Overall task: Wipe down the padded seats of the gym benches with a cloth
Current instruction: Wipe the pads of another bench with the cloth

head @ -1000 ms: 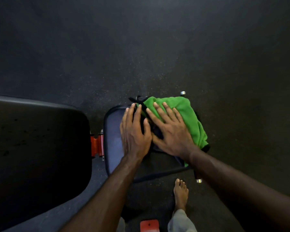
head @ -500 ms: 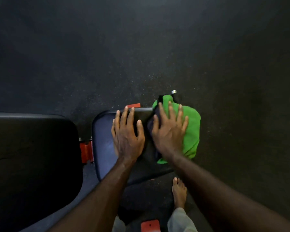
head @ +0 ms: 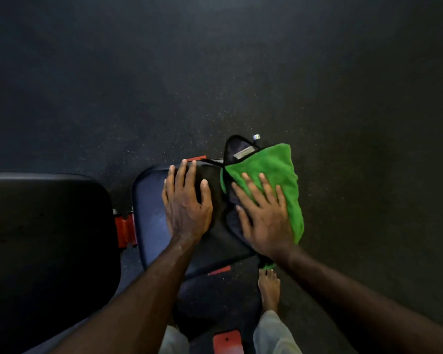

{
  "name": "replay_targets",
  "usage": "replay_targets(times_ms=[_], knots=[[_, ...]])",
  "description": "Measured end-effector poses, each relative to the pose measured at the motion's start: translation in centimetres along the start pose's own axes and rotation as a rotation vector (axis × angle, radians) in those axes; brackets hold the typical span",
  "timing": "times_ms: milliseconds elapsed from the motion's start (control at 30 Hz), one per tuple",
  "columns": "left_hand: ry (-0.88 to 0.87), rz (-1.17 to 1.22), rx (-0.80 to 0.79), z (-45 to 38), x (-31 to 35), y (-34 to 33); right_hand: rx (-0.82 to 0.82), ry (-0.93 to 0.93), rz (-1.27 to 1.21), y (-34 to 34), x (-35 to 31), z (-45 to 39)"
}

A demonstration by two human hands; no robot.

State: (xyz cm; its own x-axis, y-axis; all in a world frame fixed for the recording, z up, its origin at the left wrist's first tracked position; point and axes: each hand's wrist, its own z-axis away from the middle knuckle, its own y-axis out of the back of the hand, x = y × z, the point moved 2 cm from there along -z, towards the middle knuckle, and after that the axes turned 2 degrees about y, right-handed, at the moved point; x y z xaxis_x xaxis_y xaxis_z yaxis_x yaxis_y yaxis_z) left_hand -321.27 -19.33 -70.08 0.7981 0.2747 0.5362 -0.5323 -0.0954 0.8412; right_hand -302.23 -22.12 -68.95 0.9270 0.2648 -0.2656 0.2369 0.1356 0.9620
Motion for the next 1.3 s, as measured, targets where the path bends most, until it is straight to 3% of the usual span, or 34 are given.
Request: replay_targets(times_ms=[33, 133, 167, 267, 300, 333, 433, 500, 567, 633, 700, 767, 833, 900, 967, 1067, 1100, 1133, 1200, 1300], knots=[[0.001, 0.002, -0.005, 0.0, 0.0, 0.0, 0.030, -0.105, -0.058, 0.0, 1.0, 0.2], [0.004, 0.004, -0.005, -0.2, -0.2, -0.1, 0.119, -0.716, -0.186, -0.8, -0.4, 0.8], [0.002, 0.005, -0.006, -0.1, -0.1, -0.2, 0.080, -0.741, -0.166, -0.6, -1.5, 1.4], [-0.005, 0.019, -0.021, -0.1, -0.1, -0.2, -0.015, -0.350, -0.093, -0.2, 0.2, 4.5], [-0.007, 0.021, -0.020, -0.1, -0.1, -0.1, -0.017, -0.316, -0.156, 0.0, 1.6, 5.0], [-0.008, 0.018, -0.014, 0.0, -0.1, -0.1, 0.016, -0.382, -0.271, 0.1, 2.3, 5.1], [-0.007, 0.020, -0.009, 0.0, 0.0, -0.3, 0.272, -0.817, -0.564, -1.4, 0.8, 4.3], [-0.014, 0.021, -0.006, 0.0, -0.1, -0.2, 0.340, -0.886, -0.567, -1.7, -1.8, 4.9], [-0.020, 0.029, -0.006, -0.1, -0.2, -0.2, 0.249, -0.742, -0.432, -1.7, -3.2, 7.3], [-0.013, 0.039, -0.004, -0.1, -0.2, -0.2, 0.051, -0.420, -0.216, -1.8, -4.1, 10.2], [-0.023, 0.083, 0.009, -0.2, -0.2, 0.0, -0.083, -0.040, -0.212, -2.0, -3.7, 10.9], [-0.050, 0.184, 0.031, -0.1, -0.6, 0.4, -0.053, 0.157, -0.269, -1.7, -2.9, 8.4], [0.007, 0.250, 0.107, 0.2, -1.4, 1.1, 0.109, 0.002, -0.329, -1.1, -2.5, 4.7], [0.122, 0.260, 0.217, 1.1, -2.7, 2.0, 0.134, -0.201, -0.236, -0.8, -4.3, 2.7], [0.207, 0.255, 0.272, 2.8, -4.6, 2.9, 0.033, -0.061, -0.079, -1.8, -7.3, 3.5], [0.265, 0.269, 0.332, 5.6, -7.7, 3.5, -0.089, 0.504, 0.115, -2.7, -7.4, 5.9], [0.286, 0.293, 0.342, 6.6, -8.6, 3.8, -0.102, 0.613, 0.150, -2.7, -6.2, 5.7], [0.309, 0.320, 0.335, 7.3, -9.0, 3.8, -0.110, 0.628, 0.146, -2.6, -4.9, 5.1], [0.375, 0.389, 0.290, 8.4, -9.5, 3.9, -0.099, 0.457, 0.068, -2.2, -3.9, 4.5], [0.516, 0.548, 0.269, 9.4, -9.8, 3.4, -0.084, 0.312, 0.030, -3.4, -7.7, 6.2]])
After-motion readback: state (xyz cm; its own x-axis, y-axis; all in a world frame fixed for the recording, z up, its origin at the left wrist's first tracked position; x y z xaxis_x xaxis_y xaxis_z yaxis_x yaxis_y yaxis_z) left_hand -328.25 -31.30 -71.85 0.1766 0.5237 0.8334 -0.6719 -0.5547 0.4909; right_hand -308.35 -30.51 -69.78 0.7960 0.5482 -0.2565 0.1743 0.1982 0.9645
